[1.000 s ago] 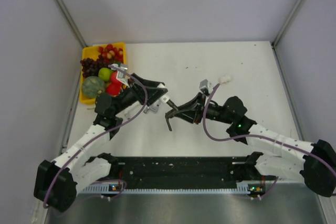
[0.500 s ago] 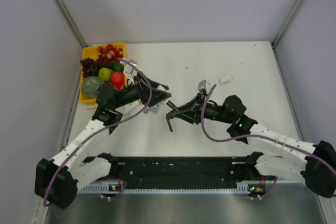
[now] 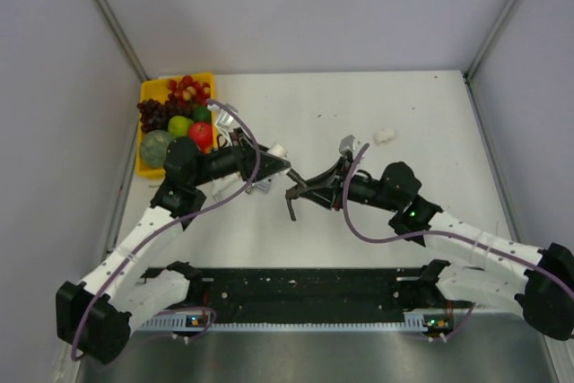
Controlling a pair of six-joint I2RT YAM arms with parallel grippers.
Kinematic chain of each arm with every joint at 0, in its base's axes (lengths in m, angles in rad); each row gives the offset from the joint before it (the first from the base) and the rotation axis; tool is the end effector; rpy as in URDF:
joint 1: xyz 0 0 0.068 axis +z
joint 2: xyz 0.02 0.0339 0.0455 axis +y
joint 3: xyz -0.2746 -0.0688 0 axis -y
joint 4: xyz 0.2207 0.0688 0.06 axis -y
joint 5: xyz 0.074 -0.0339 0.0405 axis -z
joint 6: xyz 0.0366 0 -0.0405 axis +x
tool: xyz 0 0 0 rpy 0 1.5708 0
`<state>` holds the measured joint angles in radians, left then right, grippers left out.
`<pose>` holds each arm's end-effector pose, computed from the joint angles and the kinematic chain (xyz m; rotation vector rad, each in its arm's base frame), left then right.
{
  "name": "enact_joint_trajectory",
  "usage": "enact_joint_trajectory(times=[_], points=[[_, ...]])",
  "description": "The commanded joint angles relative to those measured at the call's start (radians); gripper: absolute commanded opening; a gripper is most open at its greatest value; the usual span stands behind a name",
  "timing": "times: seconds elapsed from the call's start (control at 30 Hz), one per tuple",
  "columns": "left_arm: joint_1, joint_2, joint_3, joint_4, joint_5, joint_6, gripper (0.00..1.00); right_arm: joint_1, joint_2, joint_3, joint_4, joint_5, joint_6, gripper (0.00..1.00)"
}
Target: Install the water faucets
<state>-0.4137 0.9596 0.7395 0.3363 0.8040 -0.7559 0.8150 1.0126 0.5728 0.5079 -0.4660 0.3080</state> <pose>0.1630 -0.1004 0.3603 0.4587 1.6288 -1.4883 0.1295 0.1614 0.3140 -0.7917 1.4413 1.2286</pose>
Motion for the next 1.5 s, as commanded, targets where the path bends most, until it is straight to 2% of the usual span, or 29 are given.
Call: enact_joint_trajectory(times=[0.0, 0.03, 0.07, 0.17, 0.3, 0.5, 0.57, 0.83, 0.97, 1.1, 1.23, 1.47], points=[[0.001, -0.007, 0.002, 0.121, 0.0, 0.006, 0.13, -0.004, -0.012, 0.062, 0.082, -0.023, 0.025, 0.0], [0.004, -0.005, -0.006, 0.153, 0.007, -0.002, 0.03, -0.002, -0.008, 0.055, 0.098, -0.031, 0.051, 0.0], [0.001, -0.004, -0.018, 0.18, 0.011, -0.008, 0.0, -0.004, -0.002, 0.049, 0.122, -0.039, 0.092, 0.0], [0.001, 0.005, -0.063, 0.269, 0.015, -0.034, 0.0, -0.028, 0.035, 0.01, 0.283, -0.089, 0.306, 0.0], [0.001, 0.021, -0.113, 0.346, -0.006, -0.062, 0.0, -0.056, 0.118, -0.056, 0.613, -0.102, 0.685, 0.0], [0.001, 0.071, -0.184, 0.512, -0.061, -0.169, 0.0, -0.062, 0.19, -0.097, 0.848, -0.021, 1.009, 0.0], [0.001, 0.106, -0.206, 0.591, -0.094, -0.227, 0.0, -0.071, 0.204, -0.116, 0.876, 0.022, 1.071, 0.0], [0.001, 0.293, -0.279, 0.904, -0.203, -0.512, 0.0, -0.125, 0.184, -0.195, 0.844, 0.145, 1.152, 0.0], [0.001, 0.353, -0.29, 1.004, -0.224, -0.576, 0.0, -0.145, 0.161, -0.206, 0.793, 0.148, 1.158, 0.01], [0.001, 0.364, -0.276, 0.998, -0.236, -0.582, 0.0, -0.146, 0.146, -0.203, 0.748, 0.135, 1.135, 0.11], [0.001, 0.354, -0.264, 0.939, -0.25, -0.579, 0.0, -0.148, 0.115, -0.2, 0.692, 0.138, 1.094, 0.32], [0.003, 0.306, -0.253, 0.753, -0.302, -0.537, 0.0, -0.157, -0.023, -0.18, 0.413, 0.191, 0.938, 0.66]])
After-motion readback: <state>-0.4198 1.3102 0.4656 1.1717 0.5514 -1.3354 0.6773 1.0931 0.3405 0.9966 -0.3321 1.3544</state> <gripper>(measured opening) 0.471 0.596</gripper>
